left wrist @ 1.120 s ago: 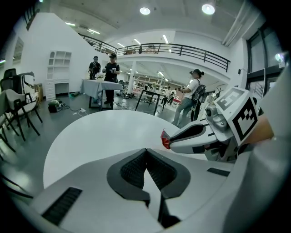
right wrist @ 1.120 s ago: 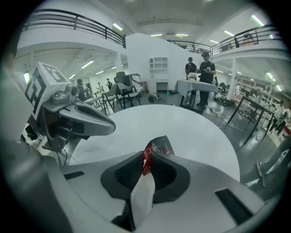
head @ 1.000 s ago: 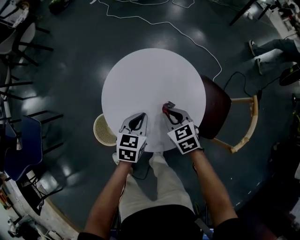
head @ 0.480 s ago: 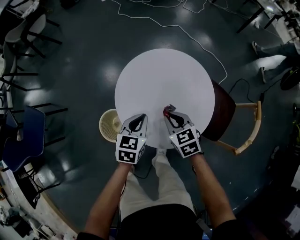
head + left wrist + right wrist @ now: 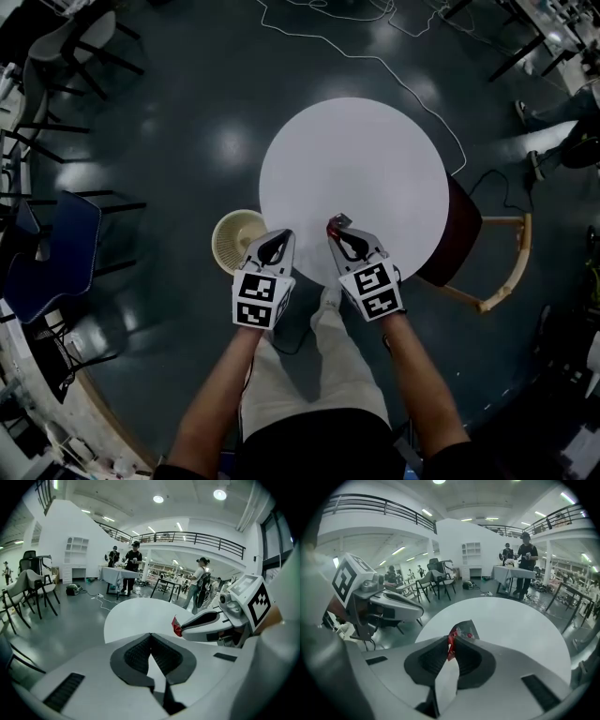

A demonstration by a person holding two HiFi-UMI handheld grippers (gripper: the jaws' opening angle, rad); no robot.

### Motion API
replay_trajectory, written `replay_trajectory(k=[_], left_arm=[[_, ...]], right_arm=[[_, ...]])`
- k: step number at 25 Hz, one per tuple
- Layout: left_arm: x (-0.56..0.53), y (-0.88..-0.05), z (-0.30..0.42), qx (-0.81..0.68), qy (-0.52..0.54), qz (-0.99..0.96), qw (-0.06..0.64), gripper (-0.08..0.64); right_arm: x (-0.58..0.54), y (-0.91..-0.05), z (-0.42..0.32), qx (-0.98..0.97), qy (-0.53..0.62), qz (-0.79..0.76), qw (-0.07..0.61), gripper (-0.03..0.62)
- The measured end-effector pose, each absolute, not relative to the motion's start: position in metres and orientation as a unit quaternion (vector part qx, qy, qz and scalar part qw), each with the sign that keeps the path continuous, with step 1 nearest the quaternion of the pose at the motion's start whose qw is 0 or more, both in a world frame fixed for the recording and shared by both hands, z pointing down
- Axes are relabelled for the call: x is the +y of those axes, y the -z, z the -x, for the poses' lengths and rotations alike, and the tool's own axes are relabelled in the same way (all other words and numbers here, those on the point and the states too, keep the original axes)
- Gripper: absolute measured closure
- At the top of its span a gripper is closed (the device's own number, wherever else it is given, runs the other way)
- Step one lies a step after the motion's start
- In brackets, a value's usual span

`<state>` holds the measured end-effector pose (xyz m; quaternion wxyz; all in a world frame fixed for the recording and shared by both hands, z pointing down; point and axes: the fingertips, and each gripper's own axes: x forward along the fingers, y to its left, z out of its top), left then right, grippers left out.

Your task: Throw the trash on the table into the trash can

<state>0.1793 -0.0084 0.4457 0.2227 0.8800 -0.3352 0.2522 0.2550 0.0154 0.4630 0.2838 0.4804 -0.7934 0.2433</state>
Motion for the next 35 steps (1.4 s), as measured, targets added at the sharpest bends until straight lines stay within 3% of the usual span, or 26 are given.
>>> replay_trajectory(k=[35], left_arm=[[0.023,-0.494,0.043,-0.422,-0.245,-0.831,0.268,0.545]], right_arm=[[0.023,-0.495,-0.029,-0.84,-0.238,-0.394,0.288,0.538]])
